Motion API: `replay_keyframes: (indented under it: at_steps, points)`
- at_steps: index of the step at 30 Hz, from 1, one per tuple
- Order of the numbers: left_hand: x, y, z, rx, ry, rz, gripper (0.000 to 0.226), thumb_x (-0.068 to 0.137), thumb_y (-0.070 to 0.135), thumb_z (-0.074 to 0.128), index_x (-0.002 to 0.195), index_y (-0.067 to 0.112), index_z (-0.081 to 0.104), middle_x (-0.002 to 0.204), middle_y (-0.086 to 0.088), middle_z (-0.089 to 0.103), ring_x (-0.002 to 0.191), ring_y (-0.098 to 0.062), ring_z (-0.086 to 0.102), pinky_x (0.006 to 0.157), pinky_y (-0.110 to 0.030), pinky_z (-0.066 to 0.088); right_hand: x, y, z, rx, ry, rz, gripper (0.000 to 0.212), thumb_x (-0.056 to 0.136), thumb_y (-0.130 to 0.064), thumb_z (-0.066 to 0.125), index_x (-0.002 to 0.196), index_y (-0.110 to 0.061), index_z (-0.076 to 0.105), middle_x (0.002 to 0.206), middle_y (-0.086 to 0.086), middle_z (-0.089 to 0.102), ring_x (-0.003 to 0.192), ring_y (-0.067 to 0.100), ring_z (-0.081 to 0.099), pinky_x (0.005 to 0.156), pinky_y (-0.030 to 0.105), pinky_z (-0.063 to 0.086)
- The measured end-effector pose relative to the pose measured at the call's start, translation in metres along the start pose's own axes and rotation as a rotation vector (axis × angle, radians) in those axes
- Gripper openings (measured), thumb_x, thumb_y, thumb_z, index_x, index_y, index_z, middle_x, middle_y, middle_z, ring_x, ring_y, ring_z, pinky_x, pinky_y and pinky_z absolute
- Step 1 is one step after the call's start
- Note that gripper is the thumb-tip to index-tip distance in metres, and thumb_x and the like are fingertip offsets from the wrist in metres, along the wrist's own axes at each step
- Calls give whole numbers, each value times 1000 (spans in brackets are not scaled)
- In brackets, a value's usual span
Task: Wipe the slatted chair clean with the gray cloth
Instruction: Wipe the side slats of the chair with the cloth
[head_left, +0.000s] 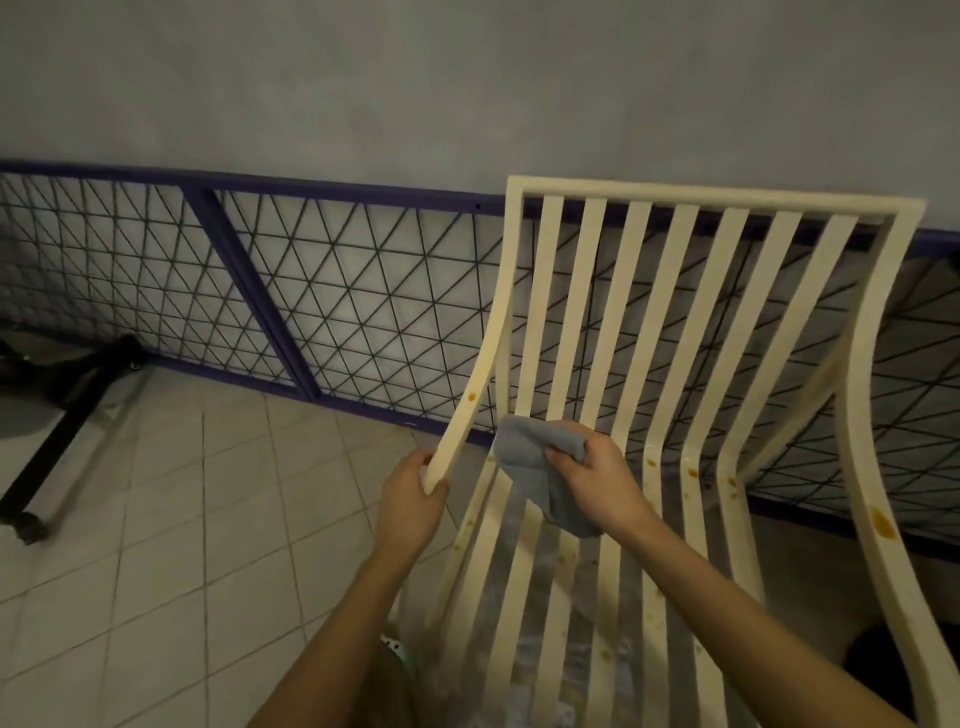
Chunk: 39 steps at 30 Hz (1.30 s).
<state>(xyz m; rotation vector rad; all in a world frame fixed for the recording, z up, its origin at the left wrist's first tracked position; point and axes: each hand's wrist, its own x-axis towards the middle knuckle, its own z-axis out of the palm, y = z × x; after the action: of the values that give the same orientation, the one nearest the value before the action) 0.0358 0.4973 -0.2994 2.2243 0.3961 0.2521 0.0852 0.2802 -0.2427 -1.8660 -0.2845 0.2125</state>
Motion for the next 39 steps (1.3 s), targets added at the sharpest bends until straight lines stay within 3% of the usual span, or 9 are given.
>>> replay_keyframes:
  at_steps: [7,13,16,20,25,28,30,34,39]
  points:
    - [-8,5,-10,33,-33,73,48,83,3,65,127,16,56,110,1,62,94,-9,53,79,-22,41,-21,-5,24,-73,-11,-46,28,98,-10,52,121,-19,65,110,-8,64,102,1,57,78,1,41]
    - [7,5,-3,55,-193,-177,35,93,22,56,128,22,48,99,-6,67,62,-17,69,48,-28,53,8,-16,61,-79,23,-103,31,97,-5,52,123,-12,68,117,5,69,111,17,61,98,32,51]
    - [27,11,-3,-7,-322,-250,29,96,22,54,124,19,46,98,-9,67,54,-17,66,38,-20,44,37,-19,62,-88,43,-191,35,91,7,55,120,-7,69,119,4,67,110,8,57,96,11,44]
    - [30,11,-3,-15,-275,-259,24,93,21,57,117,18,52,84,-6,69,47,-15,62,38,-22,43,61,-9,64,-117,-34,-282,43,81,18,55,117,0,69,119,6,65,111,-5,50,104,11,39]
    - [-8,7,-15,-92,-240,-330,20,89,16,61,108,21,58,82,-1,69,55,-16,69,43,-27,51,23,15,87,-285,-368,-149,59,88,19,41,142,-4,46,154,5,37,146,17,26,115,11,13]
    - [-16,7,-16,-148,-177,-301,7,89,13,62,95,12,64,73,-4,70,52,-19,67,41,-25,48,11,20,109,-274,-401,-181,48,97,9,44,144,5,35,159,14,20,149,21,11,115,8,1]
    - [-15,3,-15,-175,-162,-248,4,88,11,61,85,13,63,69,-7,69,50,-21,66,40,-26,48,7,27,122,-308,-385,-221,49,97,2,47,145,2,37,158,9,21,149,21,11,122,24,2]
    - [-21,-7,-16,-195,-129,-191,9,83,4,59,83,10,65,67,-9,69,50,-15,65,39,-21,45,-5,30,126,-401,-324,-246,54,98,3,45,149,-5,31,159,3,16,148,13,5,109,2,-7]
    - [-19,-17,-13,-182,-67,-122,7,77,10,63,76,15,68,62,2,68,55,-9,64,47,-27,50,-3,24,121,-573,-359,-250,59,97,4,43,152,-14,30,162,-1,14,150,12,5,115,11,-5]
